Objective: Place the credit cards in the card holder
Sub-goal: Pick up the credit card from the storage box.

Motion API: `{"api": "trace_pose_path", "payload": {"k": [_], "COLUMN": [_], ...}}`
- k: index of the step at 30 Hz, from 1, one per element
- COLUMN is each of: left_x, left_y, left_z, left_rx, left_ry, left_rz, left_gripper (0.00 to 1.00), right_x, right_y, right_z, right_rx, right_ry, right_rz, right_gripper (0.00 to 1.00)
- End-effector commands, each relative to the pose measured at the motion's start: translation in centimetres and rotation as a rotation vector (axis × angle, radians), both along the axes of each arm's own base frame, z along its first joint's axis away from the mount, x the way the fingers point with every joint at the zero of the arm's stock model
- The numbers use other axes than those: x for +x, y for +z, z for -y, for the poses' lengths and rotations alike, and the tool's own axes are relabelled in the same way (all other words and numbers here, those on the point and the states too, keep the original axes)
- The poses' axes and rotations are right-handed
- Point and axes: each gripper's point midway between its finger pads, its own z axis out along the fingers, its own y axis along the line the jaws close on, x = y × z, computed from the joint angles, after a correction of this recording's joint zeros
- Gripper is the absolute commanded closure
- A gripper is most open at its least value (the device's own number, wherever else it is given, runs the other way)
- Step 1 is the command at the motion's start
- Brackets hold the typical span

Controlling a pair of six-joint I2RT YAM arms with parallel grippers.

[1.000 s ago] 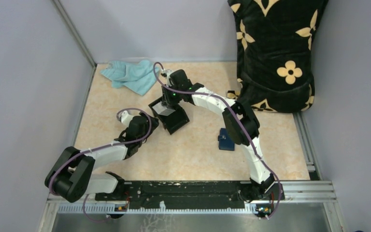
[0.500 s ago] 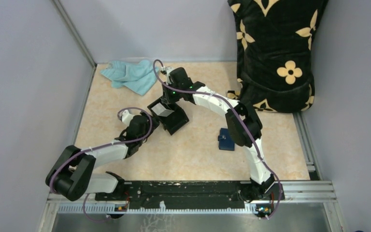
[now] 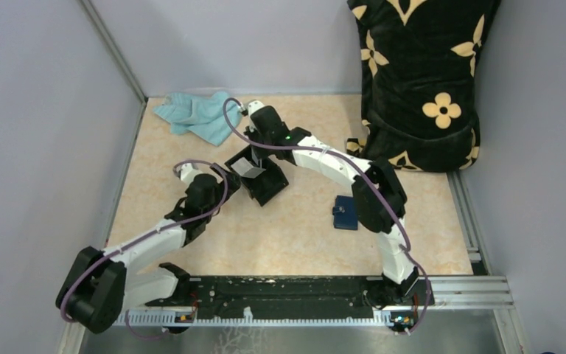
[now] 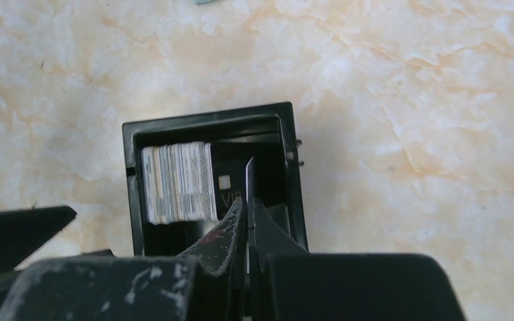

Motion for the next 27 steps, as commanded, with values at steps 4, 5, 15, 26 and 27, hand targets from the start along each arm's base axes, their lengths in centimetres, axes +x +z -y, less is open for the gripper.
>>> {"api": "trace_pose_path", "payload": {"k": [4,5,15,26,27], "left_x": [0.7,0.4,-3.2,-8.6,-9.0], "left_y": [8.3,9.1,14.6,18.3,18.5], "left_z": [2.1,2.6,8.1,16.1,16.3], "left_rx": [0.056,0.054,-0.212,-0.689,-0.713], "left_ry": [-0.199,-0.235,-0.512,-0.704,-0.701], "left_rz": [0.286,0.317,0.270,-0.126,-0.146], "left_gripper": [0.02,0.02,0.09,0.15,0.15], "right_x": [-1.4,-2.0,-11.5,-18.9,-19.2], "right_y": [12.1,12.7,15.7,16.6,16.6], "right_z": [3.0,3.5,10.8,15.8,16.1], "right_rx": [0.106,0.114,0.253,0.207,0.181], "right_ry": [-0.049,-0.050,0.011,0.018,0.007], "right_rz": [0.214,0.211,0.254,0.509,0.544], "right_gripper": [1.00,1.00,1.00,1.00,1.00]}}
